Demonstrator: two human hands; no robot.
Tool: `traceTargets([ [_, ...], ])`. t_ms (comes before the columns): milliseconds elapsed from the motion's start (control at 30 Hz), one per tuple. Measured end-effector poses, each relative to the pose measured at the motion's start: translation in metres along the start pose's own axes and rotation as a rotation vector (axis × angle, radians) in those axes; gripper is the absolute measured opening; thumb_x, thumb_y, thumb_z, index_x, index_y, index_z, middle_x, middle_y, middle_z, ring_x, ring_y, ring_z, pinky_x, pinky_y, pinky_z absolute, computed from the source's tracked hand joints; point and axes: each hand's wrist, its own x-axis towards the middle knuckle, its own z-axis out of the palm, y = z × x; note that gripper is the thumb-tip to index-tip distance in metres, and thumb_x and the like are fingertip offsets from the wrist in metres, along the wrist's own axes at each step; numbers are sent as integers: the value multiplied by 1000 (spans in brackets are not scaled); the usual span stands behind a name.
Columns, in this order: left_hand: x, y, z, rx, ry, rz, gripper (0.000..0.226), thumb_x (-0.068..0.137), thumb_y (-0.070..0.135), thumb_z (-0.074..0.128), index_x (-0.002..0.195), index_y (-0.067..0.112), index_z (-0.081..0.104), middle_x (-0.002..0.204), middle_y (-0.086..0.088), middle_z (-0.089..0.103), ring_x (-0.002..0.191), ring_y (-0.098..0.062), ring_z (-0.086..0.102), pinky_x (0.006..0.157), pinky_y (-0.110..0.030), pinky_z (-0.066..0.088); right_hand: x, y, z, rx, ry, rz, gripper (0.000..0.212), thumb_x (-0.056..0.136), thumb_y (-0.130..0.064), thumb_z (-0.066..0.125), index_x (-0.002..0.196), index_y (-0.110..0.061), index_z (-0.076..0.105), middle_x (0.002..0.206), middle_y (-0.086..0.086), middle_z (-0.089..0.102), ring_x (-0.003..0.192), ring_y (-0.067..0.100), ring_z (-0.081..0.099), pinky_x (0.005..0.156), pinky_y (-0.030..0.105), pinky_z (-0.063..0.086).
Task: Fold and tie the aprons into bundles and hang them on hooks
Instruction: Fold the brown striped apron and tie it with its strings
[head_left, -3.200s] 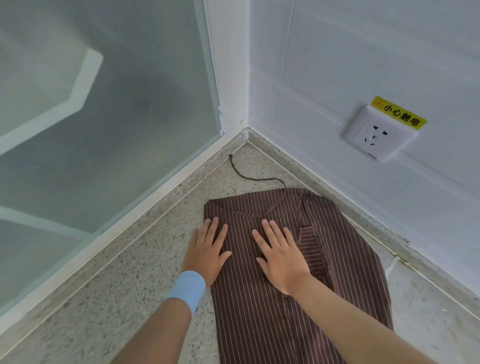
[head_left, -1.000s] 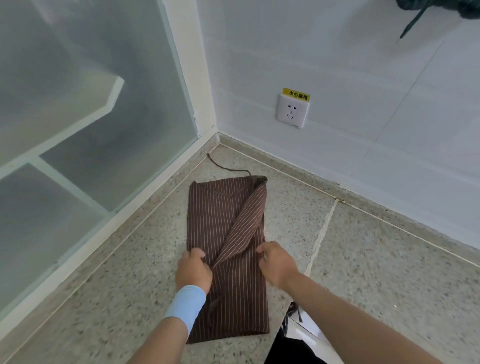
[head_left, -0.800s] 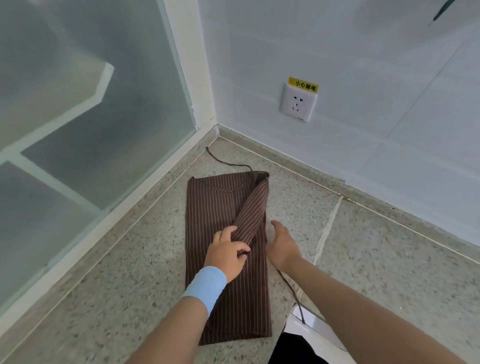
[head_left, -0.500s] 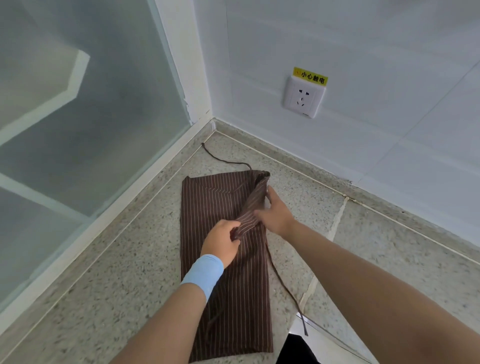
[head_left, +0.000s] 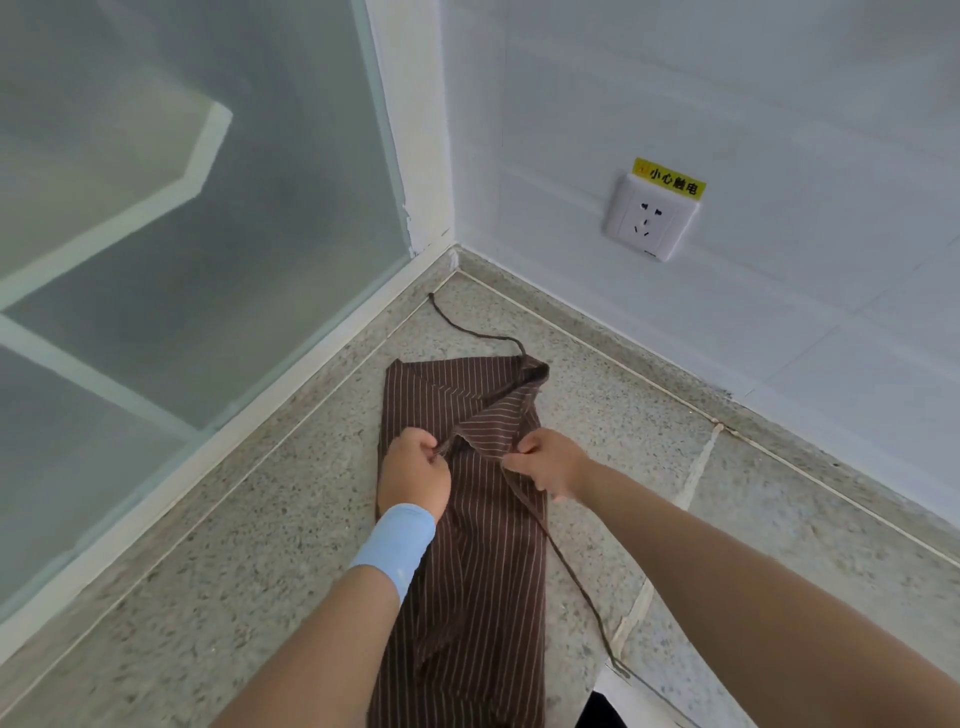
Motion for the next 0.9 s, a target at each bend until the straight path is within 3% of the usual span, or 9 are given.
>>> traceTargets([
  [133,-16,13,9,-82,-566,-163,22,100,27,42,89,15,57,97,1,67,81,-19,66,81,-34,56,-8,1,26,-307,-104,3,31,92,-33,61,98,-4,70,90,9,69,90,27,68,78,33,55],
  [233,-28,15,12,-217,-718,-360,39,103,42,38,115,11,58,107,-6,65,101,-24,67,94,-39,55,-18,-6,37,-286,-98,-60,24,92,-18,54,79,-3,68,84,11,72,74,21,65,71,32,53],
  [333,-33,17,0,-712,-783,-453,43,100,50,45,112,12,60,112,-14,68,103,-29,68,99,-43,52,-29,-29,32,92,-108,-105,20,90,-7,55,102,-8,71,82,12,69,59,11,59,56,27,51],
  [433,-29,16,-24,-909,-873,-428,42,95,49,56,117,14,64,101,-10,67,68,-20,64,85,-41,58,-31,-54,18,361,-158,-126,39,91,-1,50,123,-17,66,97,2,71,69,7,65,56,23,48],
  [500,-18,12,-42,-663,-754,-351,33,95,42,59,115,17,67,81,-1,61,49,-10,40,56,-29,51,-31,-68,12,315,-135,-133,35,95,-6,47,122,-17,67,110,-1,71,79,9,65,58,23,45],
  [567,2,10,-55,-418,-517,-311,27,99,32,49,105,15,68,72,-1,51,49,-13,38,46,-26,40,-27,-70,7,243,-78,-123,30,98,-9,47,119,-18,67,111,-2,70,78,11,61,55,20,42],
  [667,35,-11,-88,-30,-128,-356,29,98,19,42,107,6,66,96,-14,67,78,-30,63,67,-34,50,-17,-68,13,200,-5,-104,27,98,-8,48,107,-24,68,108,6,71,73,13,59,52,18,43],
  [800,49,-31,-106,440,-126,-376,55,91,17,51,144,11,38,141,-16,47,129,-36,45,103,-45,43,-4,-58,17,85,124,-117,31,99,-10,46,117,-24,67,110,5,70,49,1,49,48,17,41],
  [900,47,-19,-88,468,-65,-69,59,87,9,54,143,20,40,145,-11,41,135,-32,34,109,-45,32,6,-46,15,13,189,-139,40,96,-6,42,127,-24,60,118,-2,61,45,10,53,42,23,43],
])
